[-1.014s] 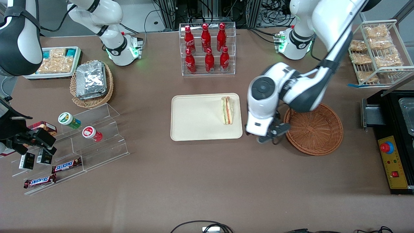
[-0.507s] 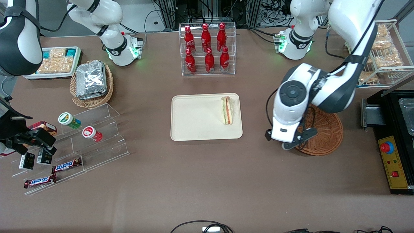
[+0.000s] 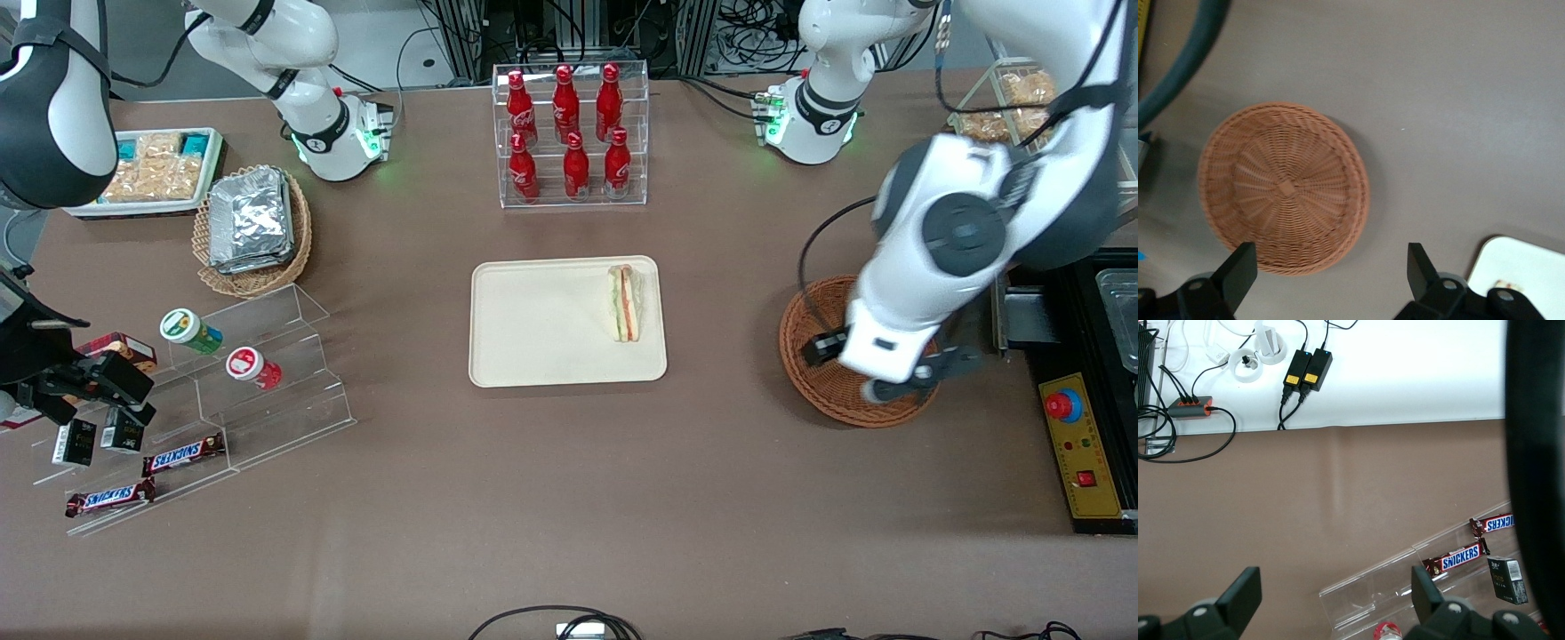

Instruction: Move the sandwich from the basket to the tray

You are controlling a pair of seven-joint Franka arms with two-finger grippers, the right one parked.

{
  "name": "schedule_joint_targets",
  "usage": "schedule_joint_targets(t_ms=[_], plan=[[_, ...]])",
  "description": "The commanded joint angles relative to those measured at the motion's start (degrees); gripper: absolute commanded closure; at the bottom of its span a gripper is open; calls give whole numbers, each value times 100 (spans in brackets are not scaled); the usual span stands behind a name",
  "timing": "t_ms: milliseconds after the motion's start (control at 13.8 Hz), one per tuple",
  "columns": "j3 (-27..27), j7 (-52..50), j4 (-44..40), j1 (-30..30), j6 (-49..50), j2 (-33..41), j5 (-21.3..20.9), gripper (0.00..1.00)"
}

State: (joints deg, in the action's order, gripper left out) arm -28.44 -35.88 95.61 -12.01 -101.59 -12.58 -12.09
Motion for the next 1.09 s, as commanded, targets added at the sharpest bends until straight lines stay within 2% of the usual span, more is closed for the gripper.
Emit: schedule_joint_targets(t_ms=[0,362,725,1014], plan=[[803,895,63,409,384,519,417,1],[1709,2705,45,577,999,1160,1146,1],[1789,3972,-552,577,1783,1232,1147,1],[1763,4132,-570,506,1809,1223,1165,1]])
